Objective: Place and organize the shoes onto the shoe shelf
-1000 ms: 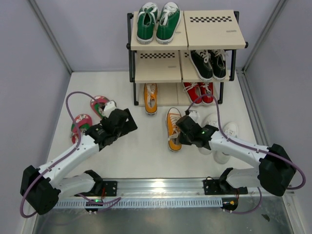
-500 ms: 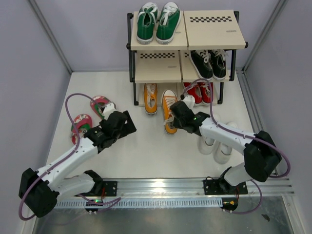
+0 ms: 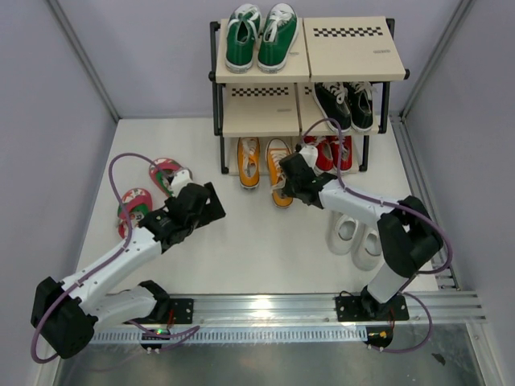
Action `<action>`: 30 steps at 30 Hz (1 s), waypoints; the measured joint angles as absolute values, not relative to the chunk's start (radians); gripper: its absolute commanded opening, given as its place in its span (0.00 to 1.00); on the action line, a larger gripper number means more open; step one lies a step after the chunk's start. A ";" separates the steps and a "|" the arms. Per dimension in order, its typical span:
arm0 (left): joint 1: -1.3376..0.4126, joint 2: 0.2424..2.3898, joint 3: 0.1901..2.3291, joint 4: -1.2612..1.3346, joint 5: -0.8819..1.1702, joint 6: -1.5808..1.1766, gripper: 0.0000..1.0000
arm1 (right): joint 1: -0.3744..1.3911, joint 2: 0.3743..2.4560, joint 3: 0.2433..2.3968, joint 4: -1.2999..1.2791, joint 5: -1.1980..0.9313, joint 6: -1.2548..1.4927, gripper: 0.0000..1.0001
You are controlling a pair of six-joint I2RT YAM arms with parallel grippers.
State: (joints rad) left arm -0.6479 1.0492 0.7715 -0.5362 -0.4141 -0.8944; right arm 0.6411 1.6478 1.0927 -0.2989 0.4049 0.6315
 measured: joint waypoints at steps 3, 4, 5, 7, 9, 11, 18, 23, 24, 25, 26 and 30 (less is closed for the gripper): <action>-0.648 1.052 0.772 -0.532 -0.414 -0.883 0.97 | 0.638 1.674 1.116 -0.295 0.405 0.629 0.03; -0.648 1.053 0.772 -0.531 -0.414 -0.882 0.97 | 0.638 1.687 1.129 -0.294 0.405 0.629 0.03; -0.648 1.055 0.772 -0.530 -0.414 -0.881 0.97 | 0.638 1.699 1.142 -0.293 0.406 0.628 0.03; -0.648 1.061 0.772 -0.529 -0.413 -0.879 0.97 | 0.638 1.720 1.167 -0.289 0.408 0.630 0.03; -0.648 1.066 0.772 -0.529 -0.413 -0.878 0.97 | 0.638 1.736 1.187 -0.284 0.410 0.632 0.03; -0.648 1.069 0.772 -0.529 -0.411 -0.877 0.97 | 0.637 1.747 1.206 -0.284 0.411 0.635 0.03; -0.648 1.082 0.772 -0.528 -0.410 -0.873 0.97 | 0.633 1.813 1.298 -0.291 0.424 0.659 0.03; -0.648 1.085 0.772 -0.528 -0.408 -0.862 0.97 | 0.632 1.818 1.300 -0.295 0.440 0.694 0.03; -0.648 1.085 0.772 -0.529 -0.408 -0.859 0.97 | 0.632 1.819 1.300 -0.295 0.447 0.701 0.03; -0.648 1.085 0.772 -0.528 -0.408 -0.856 0.97 | 0.632 1.821 1.300 -0.295 0.454 0.707 0.03; -0.648 1.085 0.772 -0.529 -0.408 -0.855 0.97 | 0.631 1.822 1.300 -0.297 0.460 0.711 0.03; -0.648 1.085 0.772 -0.529 -0.408 -0.852 0.97 | 0.628 1.834 1.310 -0.302 0.477 0.715 0.03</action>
State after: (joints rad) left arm -0.6479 1.0855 0.7719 -0.5285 -0.4076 -0.8516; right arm 0.6281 1.8339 1.3098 -0.3019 0.4770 0.7147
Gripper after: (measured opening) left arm 0.968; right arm 0.054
